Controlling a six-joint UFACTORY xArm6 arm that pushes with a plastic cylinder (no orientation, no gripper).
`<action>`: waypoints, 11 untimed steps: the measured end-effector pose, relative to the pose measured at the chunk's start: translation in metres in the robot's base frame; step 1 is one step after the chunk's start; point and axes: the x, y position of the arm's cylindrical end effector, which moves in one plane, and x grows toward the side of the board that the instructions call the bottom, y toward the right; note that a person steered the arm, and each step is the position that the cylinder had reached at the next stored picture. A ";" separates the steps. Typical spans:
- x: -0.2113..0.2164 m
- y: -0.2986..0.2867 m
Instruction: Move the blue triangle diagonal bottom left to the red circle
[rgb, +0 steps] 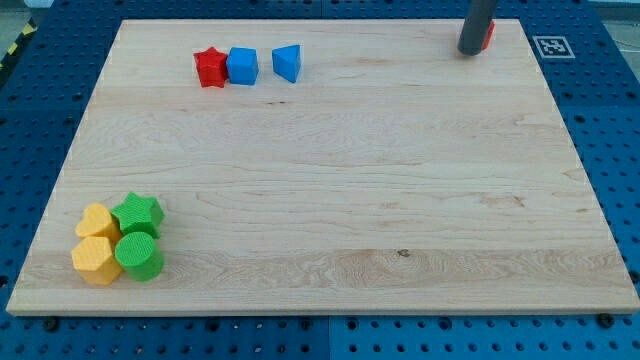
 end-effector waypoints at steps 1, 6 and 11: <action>0.000 -0.034; 0.018 -0.274; 0.088 -0.256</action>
